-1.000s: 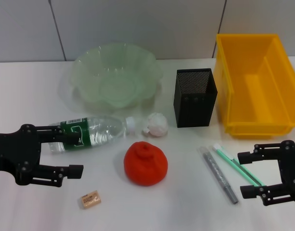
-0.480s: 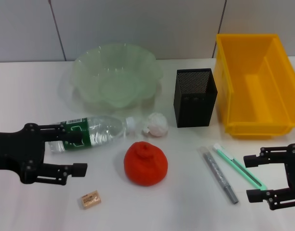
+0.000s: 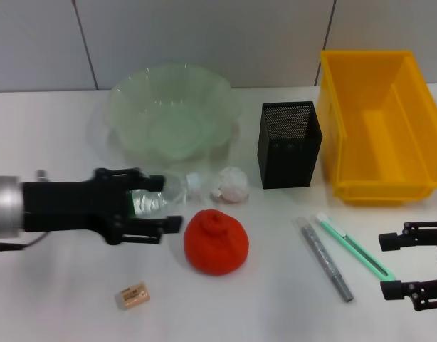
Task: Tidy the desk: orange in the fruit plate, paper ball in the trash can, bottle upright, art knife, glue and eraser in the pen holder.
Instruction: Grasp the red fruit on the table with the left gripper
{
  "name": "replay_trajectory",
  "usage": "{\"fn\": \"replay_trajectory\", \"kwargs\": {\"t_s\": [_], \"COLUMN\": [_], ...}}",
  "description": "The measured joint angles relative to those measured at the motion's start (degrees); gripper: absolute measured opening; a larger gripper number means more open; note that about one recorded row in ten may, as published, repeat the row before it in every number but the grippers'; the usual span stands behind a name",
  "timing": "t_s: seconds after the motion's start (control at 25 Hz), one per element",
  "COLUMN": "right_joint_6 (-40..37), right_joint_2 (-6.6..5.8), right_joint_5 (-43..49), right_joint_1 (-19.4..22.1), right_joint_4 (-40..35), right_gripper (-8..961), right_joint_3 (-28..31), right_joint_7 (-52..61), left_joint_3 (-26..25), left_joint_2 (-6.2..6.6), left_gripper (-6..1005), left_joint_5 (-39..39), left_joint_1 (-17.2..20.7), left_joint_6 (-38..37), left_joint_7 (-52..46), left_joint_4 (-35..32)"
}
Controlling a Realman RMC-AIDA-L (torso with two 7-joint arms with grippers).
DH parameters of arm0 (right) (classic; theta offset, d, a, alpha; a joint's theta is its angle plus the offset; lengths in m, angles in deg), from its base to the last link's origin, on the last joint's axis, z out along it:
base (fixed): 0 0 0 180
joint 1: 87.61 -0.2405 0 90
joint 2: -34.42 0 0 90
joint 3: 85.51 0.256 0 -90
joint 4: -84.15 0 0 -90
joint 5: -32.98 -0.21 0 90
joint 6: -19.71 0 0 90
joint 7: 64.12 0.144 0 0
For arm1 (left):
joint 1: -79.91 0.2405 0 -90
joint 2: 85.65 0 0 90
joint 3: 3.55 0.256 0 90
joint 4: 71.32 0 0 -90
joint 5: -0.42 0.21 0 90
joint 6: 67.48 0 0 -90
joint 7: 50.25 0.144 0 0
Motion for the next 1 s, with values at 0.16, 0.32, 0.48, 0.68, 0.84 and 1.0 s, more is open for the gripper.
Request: {"fn": "replay_trajectory", "kwargs": {"t_s": [0.16, 0.32, 0.48, 0.68, 0.84, 1.0], "right_joint_6": [0.00, -0.09, -0.09, 0.53, 0.62, 0.65], "right_joint_2": [0.02, 0.13, 0.26, 0.50, 0.55, 0.65], "right_joint_5": [0.84, 0.93, 0.93, 0.69, 0.64, 0.79], "right_joint_1": [0.18, 0.08, -0.11, -0.69, -1.50, -1.73], "right_joint_4": [-0.89, -1.15, -1.17, -1.24, -1.27, -1.33], "right_gripper": [763, 763, 763, 763, 763, 763], "right_joint_3": [-0.26, -0.58, -0.39, -0.19, -0.42, -0.57], "right_joint_7": [0.65, 1.10, 1.11, 1.13, 1.48, 1.83], "left_joint_3": [2.69, 3.73, 3.75, 3.80, 3.87, 3.90], "left_joint_2": [0.02, -0.37, -0.42, -0.49, -0.53, -0.56], "left_gripper": [829, 828, 828, 828, 829, 829], "left_joint_5": [-0.29, -1.88, -4.82, -6.51, -7.16, -8.86], "left_joint_1": [-1.85, -4.44, -4.44, -4.70, -5.84, -6.92], "left_joint_6": [3.98, 10.45, 13.59, 16.75, 19.36, 21.48], "left_joint_7": [0.87, 4.03, 9.20, 14.32, 17.69, 20.24], "left_joint_4": [4.53, 12.63, 17.06, 22.08, 25.72, 28.91]}}
